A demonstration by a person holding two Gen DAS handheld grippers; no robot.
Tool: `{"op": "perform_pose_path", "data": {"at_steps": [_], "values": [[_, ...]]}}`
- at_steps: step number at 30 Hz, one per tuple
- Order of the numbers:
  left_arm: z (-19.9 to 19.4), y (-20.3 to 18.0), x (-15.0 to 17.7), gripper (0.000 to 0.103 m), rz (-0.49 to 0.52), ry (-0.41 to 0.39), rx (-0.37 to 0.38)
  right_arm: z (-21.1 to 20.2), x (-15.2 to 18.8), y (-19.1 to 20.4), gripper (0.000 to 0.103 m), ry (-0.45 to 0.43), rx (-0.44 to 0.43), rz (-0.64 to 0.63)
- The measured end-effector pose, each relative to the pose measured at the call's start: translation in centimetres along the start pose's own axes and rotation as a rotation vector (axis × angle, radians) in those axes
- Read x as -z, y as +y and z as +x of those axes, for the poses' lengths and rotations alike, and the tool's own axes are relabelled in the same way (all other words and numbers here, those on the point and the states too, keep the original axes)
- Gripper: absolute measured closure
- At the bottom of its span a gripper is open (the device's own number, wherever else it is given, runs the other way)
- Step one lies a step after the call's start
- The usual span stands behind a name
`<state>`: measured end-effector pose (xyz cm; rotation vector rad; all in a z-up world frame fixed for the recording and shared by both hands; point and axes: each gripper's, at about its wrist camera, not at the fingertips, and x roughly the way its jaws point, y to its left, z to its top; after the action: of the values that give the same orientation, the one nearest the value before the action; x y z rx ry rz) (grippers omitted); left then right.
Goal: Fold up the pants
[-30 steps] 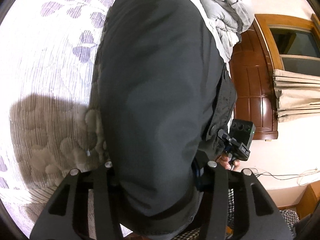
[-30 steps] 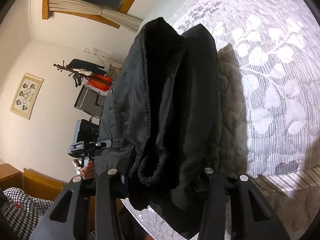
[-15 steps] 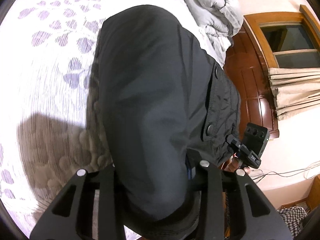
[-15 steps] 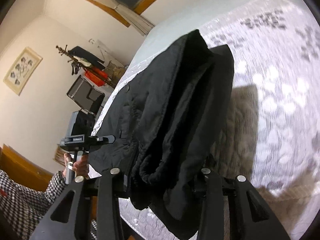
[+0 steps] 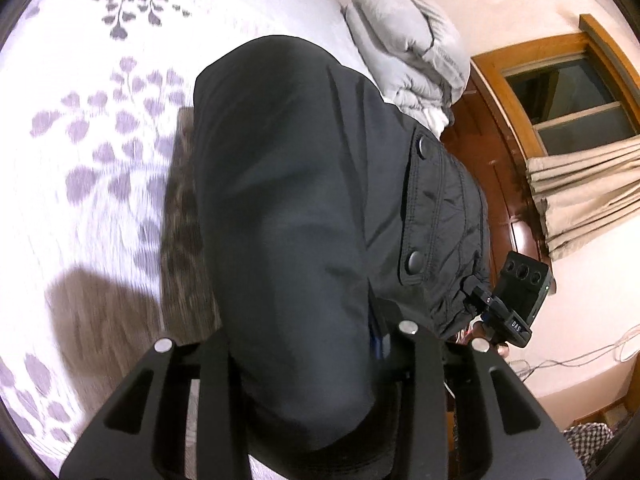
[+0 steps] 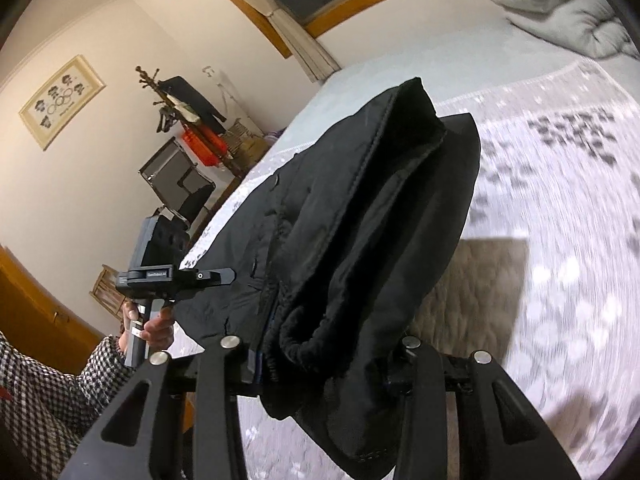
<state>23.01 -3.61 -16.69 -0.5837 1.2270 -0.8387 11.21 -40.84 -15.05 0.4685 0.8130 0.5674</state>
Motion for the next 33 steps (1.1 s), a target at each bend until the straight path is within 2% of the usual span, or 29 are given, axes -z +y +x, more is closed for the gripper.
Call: {"op": "perform_pose_path", "data": {"at_steps": [7,14,25,33], "values": [[-1.1,0.0,-3.0,0.069,0.008,-0.054,-0.03,1.6,-3.5,-0.3,0.064,-0.002,-0.016,-0.032],[-1.1,2.0,-5.6,0.069,-0.007,-0.075,-0.075,4.5,-5.5,-1.3,0.064,0.022,-0.03,-0.02],[0.8,4.9,-6.7,0.067,-0.03,-0.056,-0.122,8.7,-5.4,-5.3,0.063,0.087,-0.047,0.086],[1.6,5.9,-5.8,0.052,-0.016,-0.06,-0.139,9.9,-4.1,-9.0,0.054,0.095,-0.051,0.195]]}}
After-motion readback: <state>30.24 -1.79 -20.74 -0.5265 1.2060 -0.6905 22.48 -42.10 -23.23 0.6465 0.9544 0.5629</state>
